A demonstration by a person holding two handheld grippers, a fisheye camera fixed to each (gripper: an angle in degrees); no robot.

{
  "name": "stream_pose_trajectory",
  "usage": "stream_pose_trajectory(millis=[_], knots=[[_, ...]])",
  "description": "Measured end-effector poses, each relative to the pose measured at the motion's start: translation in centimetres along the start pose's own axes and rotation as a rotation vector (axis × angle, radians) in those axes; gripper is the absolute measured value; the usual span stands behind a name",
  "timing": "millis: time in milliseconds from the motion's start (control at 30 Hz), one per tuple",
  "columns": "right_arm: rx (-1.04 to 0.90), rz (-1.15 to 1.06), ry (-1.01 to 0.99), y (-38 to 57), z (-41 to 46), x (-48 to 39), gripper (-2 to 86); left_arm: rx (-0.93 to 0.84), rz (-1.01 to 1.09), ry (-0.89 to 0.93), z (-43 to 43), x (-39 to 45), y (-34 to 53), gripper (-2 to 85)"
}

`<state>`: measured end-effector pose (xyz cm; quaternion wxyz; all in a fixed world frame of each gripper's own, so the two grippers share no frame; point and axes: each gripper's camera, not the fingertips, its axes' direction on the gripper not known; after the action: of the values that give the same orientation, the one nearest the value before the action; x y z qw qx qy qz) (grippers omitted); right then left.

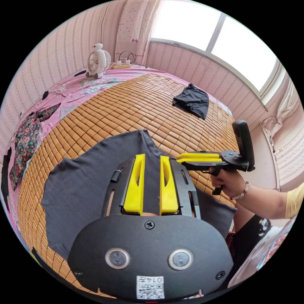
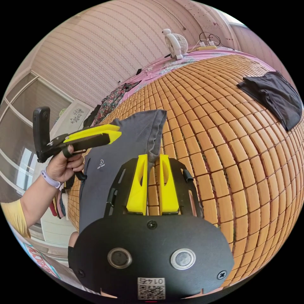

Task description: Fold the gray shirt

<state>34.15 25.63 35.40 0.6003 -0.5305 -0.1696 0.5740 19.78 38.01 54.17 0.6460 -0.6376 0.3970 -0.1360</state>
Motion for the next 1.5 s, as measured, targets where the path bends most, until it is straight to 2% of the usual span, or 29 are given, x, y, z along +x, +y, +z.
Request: stream_pose_trajectory(millis=[133,267,333,400,467,533,600,733,800,900,1000,1100,1200,1267,1333,1400,1500], knots=[[0.006,-0.001,-0.034,0.3,-0.7,0.0,3.1,-0.035,-0.031,0.017,4.7,0.0,-3.6,7.7],[0.002,-0.002,-0.04,0.4,-1.1,-0.6,2.2,-0.022,-0.012,-0.095,8.3,1.0,-6.9,8.4],[-0.007,-0.016,-0.042,0.3,-1.2,-1.0,2.1,-0.021,-0.056,-0.072,9.7,0.7,-8.4,8.7],[-0.021,-0.045,-0.035,0.2,-1.3,-1.6,1.9,-0.068,-0.068,-0.056,11.6,0.4,-9.8,7.0],[-0.029,-0.083,-0.004,0.2,-1.2,-2.5,1.8,-0.151,-0.071,-0.133,14.2,-0.1,-10.5,4.7],[-0.035,-0.093,0.001,0.3,-1.2,-3.1,2.0,-0.111,-0.087,-0.171,13.7,-0.8,-10.3,3.0],[-0.05,-0.118,0.02,0.5,-1.1,-4.1,2.2,-0.099,-0.122,-0.102,13.1,-2.2,-9.8,1.3],[-0.068,-0.213,0.026,1.0,-2.2,-7.5,2.5,0.034,-0.239,-0.052,8.3,-6.6,-6.6,2.8],[-0.038,-0.369,0.016,2.5,-4.1,-12.5,3.4,0.073,-0.256,-0.039,5.7,-8.3,-4.9,4.5],[-0.064,-0.465,-0.005,4.1,-4.1,-16.9,5.3,0.093,-0.23,-0.12,1.9,-10.6,-1.8,7.2],[-0.097,-0.489,-0.033,4.3,-3.1,-18.1,7.2,0.085,-0.283,-0.152,-1.9,-13.7,1.7,8.6],[-0.092,-0.505,0.056,3.1,-1.5,-18.5,8.4,0.14,-0.347,-0.169,-6.7,-16.9,7.1,9.0],[-0.088,-0.46,0.09,0.2,0.6,-18.1,8.6,0.117,-0.428,-0.256,-10.4,-20.5,13.2,9.5],[-0.08,-0.517,0.1,-1.4,1.6,-18.7,8.6,0.072,-0.468,-0.377,-12.5,-22.8,17.4,9.8],[-0.039,-0.559,0.156,-2.7,2.6,-19.5,8.7,0.06,-0.521,-0.422,-13.7,-24.6,20.1,9.9],[-0.09,-0.586,0.215,-4.7,5.3,-20.1,8.9,0.069,-0.61,-0.427,-14.7,-26.8,22.1,10.0],[-0.157,-0.486,0.215,-7.5,8.3,-19.7,9.4,0.14,-0.733,-0.376,-15.7,-29.9,23.9,10.3]])
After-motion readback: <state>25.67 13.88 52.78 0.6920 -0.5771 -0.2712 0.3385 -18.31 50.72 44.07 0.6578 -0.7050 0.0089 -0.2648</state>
